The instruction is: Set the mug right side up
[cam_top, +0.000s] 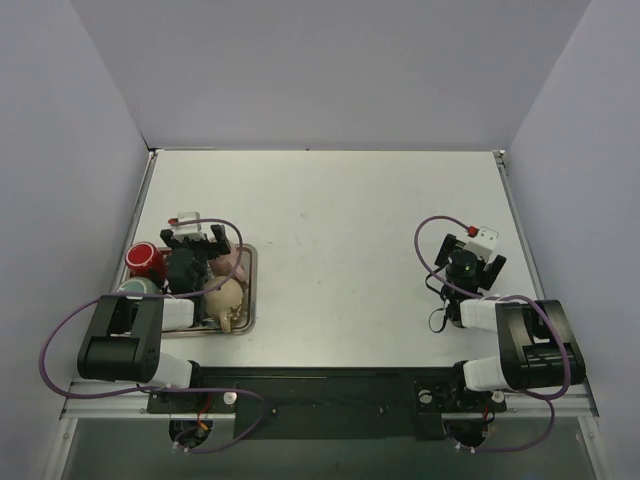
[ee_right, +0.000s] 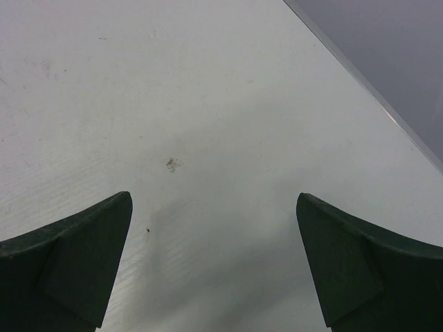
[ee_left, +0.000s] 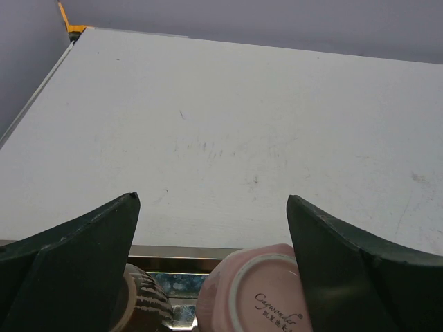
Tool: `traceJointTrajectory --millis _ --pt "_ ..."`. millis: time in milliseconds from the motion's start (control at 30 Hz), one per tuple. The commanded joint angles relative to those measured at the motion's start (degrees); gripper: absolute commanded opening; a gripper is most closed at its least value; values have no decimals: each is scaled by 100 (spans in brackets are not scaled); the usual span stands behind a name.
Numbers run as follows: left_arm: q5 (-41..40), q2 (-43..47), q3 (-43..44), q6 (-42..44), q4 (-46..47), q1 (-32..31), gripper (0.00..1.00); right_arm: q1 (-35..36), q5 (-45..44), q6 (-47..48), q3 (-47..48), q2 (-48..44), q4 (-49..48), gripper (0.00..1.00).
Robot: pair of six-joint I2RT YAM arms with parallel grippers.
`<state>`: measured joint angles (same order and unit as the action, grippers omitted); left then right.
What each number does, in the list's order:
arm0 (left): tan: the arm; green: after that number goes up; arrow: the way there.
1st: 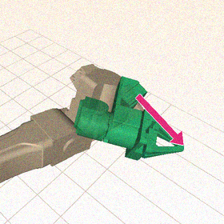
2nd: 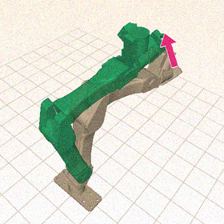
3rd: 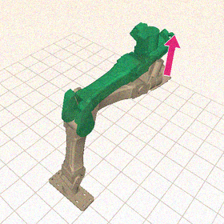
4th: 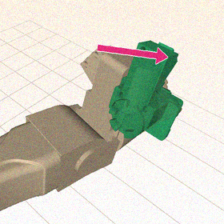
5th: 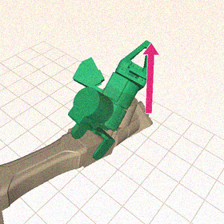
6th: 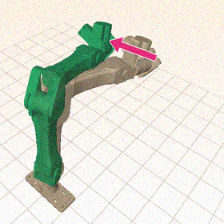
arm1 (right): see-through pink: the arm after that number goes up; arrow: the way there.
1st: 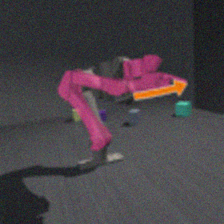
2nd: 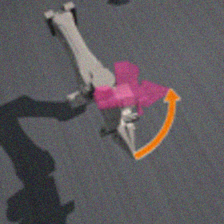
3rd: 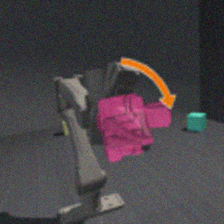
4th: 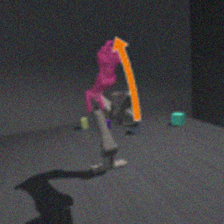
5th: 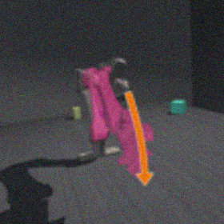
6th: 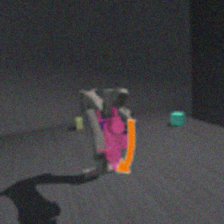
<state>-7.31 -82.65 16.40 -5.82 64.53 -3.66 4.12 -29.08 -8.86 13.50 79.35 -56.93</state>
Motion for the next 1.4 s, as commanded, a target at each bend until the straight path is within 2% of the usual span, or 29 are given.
traceJointTrajectory --millis 0,133,233,267,333,433,467,500,533,567,600,633,667,700,733,767,800,833,900,1000,1067,1233,1367 --pt "-174 -128 -129 99 -274 58 98 1 -27 -1 21 -122 -407 100" --pt "-87 -137 -129 125 -257 76 98 71 -89 34 171 -525 241 100" --pt "622 186 -68 284 -510 172 98 133 -142 25 153 -1208 699 100" --pt "791 362 281 327 -1512 260 98 150 -72 -27 232 -1412 1214 100" --pt "1921 811 1035 547 -2902 313 98 151 399 -352 529 -1886 2145 100" --pt "2987 1435 1786 1991 -4384 322 98 203 1674 -388 908 -2414 2887 100" --pt "3512 1732 2231 2328 -5441 305 98 282 2200 -301 1118 -2581 3220 100" --pt "3804 1831 2566 3193 -6052 278 98 352 2370 -248 1320 -2644 3380 100" --pt "4112 1945 3179 3654 -7789 148 98 501 2642 -91 1418 -2766 3773 100" --pt "4158 1928 3594 4877 -8651 -10 98 606 2714 6 1593 -2828 3977 100" --pt "3819 1859 4250 5498 -10391 -473 98 860 2863 251 1656 -2916 4240 100" --pt "3555 1823 4596 6287 -11043 -756 98 958 2864 358 1726 -2951 4373 100" --pt "2761 1771 4678 6643 -12146 -1464 98 1185 3082 498 1744 -2987 4496 100" --pt "2396 1779 4627 6917 -12531 -1793 99 1275 3145 508 1753 -2996 4523 100" --pt "1696 1814 4548 6980 -12918 -2405 100 1406 3319 552 1744 -2970 4506 100" --pt "1402 1840 4312 6946 -13052 -2959 95 1512 3486 578 1692 -2952 4445 100" --pt "894 1875 4205 6946 -13289 -3182 93 1556 3506 631 1674 -2908 4410 100" --pt "776 1910 4022 7033 -13413 -3611 86 1635 3488 675 1622 -2882 4383 100" --pt "511 2007 3819 7260 -13861 -4026 78 1697 3401 737 1621 -2785 4444 100" --pt "870 2139 3642 7744 -14064 -4204 72 1715 3330 737 1639 -2662 4515 100" --pt "934 2157 3458 8341 -14074 -4196 74 1724 3286 746 1639 -2592 4541 100" --pt "109 2148 2624 8703 -13047 -4204 74 1741 3207 763 1630 -2530 4594 100" --pt "151 2060 2175 8870 -12581 -4196 69 1741 3163 772 1612 -2486 4550 100"
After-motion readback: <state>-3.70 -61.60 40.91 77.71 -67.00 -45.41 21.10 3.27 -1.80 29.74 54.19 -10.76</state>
